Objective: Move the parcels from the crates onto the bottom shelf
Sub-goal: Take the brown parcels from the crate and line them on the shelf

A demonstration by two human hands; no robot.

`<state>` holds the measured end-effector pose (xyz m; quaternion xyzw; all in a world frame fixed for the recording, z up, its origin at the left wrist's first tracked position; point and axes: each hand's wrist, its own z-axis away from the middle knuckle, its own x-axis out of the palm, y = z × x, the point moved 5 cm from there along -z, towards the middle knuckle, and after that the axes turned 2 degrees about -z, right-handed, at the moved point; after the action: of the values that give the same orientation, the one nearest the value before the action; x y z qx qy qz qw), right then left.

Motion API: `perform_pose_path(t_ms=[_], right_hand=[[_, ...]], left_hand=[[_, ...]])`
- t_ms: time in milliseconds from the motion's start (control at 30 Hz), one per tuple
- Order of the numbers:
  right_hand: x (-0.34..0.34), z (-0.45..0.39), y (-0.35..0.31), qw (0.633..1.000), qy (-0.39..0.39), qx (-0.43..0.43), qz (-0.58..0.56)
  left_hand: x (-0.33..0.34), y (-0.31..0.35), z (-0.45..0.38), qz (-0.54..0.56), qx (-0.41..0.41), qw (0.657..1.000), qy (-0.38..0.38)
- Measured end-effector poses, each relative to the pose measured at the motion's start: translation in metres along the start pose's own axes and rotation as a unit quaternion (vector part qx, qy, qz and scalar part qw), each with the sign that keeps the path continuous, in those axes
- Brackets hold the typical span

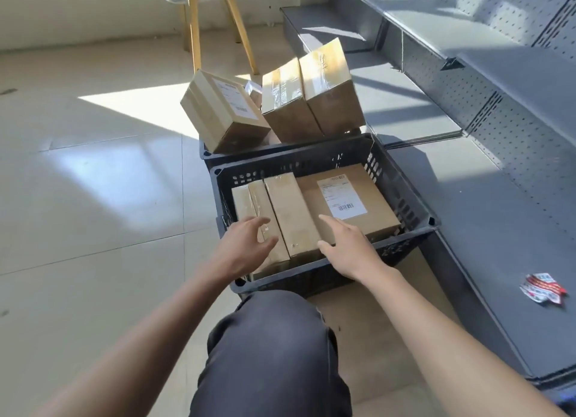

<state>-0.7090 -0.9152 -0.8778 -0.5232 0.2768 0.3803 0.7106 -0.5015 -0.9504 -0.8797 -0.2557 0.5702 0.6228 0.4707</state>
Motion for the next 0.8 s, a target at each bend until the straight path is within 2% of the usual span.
perform_pose_path(t_ms=[100,400,533,800], right_hand=[[0.018,-0.026,0.003,1.000,-0.020,0.005,-0.001],[0.054,-0.075,0.013,0.997,-0.073,0.024,0.029],[0.068,-0.083,0.017,0.995,-0.091,0.026,0.035],[0.083,-0.088,0.012,0.995,-0.088,0.024,0.048]], left_hand=[[0.014,-0.005,-0.017,-0.004,0.009,1.000,-0.017],[0.051,0.000,-0.060,-0.177,0.083,0.978,-0.068],[0.059,-0.006,-0.063,-0.180,0.082,0.977,-0.077],[0.056,-0.023,-0.059,-0.146,0.066,0.986,-0.035]])
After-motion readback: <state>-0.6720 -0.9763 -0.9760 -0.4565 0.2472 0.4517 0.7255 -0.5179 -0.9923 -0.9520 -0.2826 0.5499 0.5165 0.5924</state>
